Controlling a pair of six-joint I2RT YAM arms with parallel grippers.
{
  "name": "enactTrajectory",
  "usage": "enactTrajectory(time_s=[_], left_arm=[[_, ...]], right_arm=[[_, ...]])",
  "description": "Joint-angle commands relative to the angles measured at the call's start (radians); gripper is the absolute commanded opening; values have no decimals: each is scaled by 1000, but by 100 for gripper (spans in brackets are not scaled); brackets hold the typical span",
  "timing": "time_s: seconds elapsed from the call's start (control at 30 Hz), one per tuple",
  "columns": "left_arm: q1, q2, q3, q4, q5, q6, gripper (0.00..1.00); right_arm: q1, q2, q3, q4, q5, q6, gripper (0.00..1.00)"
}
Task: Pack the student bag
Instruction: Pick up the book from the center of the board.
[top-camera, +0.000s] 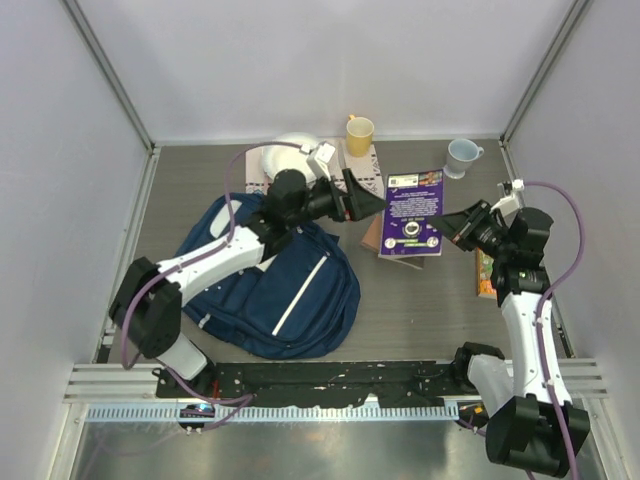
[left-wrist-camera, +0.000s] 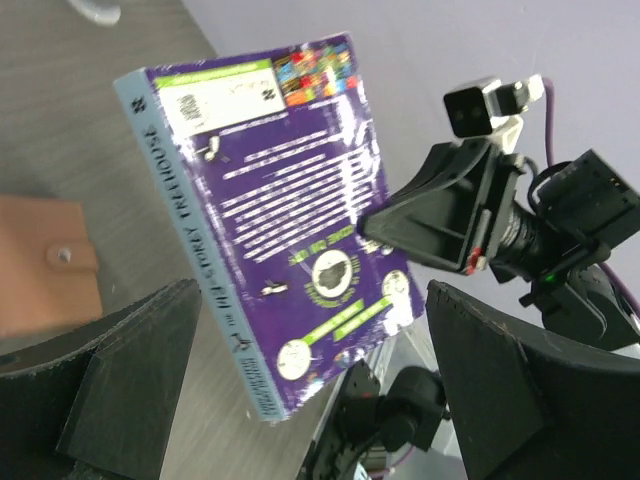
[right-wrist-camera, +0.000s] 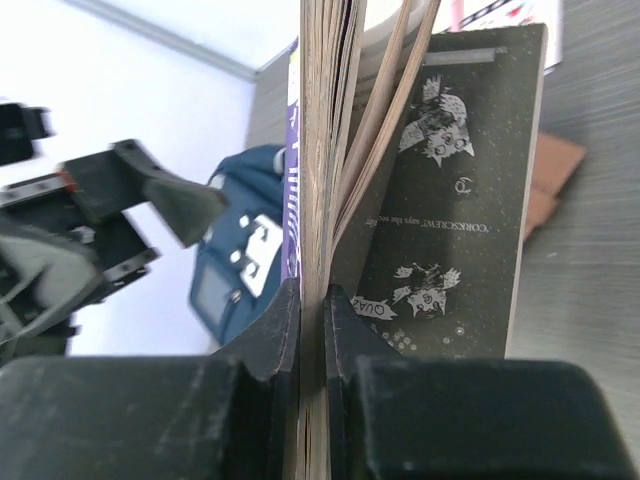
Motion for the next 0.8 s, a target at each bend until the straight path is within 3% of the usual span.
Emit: enactTrajectory(time_s=[0.0, 0.23, 0.5, 0.6, 0.7, 0.73, 0.77], left_arm=[[25, -118, -167, 160, -9, -40, 99], [26, -198, -247, 184, -50, -31, 100], [35, -141, -235, 342, 11, -121, 100], [37, -138, -255, 388, 21, -140, 99], [43, -159, -281, 386, 21, -140, 85], [42, -168, -289, 381, 19, -138, 74], [43, -191, -298, 378, 19, -135, 70]], right_arm=[[8, -76, -34, 298, -242, 195, 1], [86, -109, -83, 443, -288, 324, 1], [278, -55, -97, 569, -293, 343, 1], [308, -40, -95, 537, -270, 303, 1], [310, -23, -98, 447, -215, 233, 1], [310, -5, -97, 428, -204, 220, 1], [308, 3, -97, 420, -196, 213, 1]])
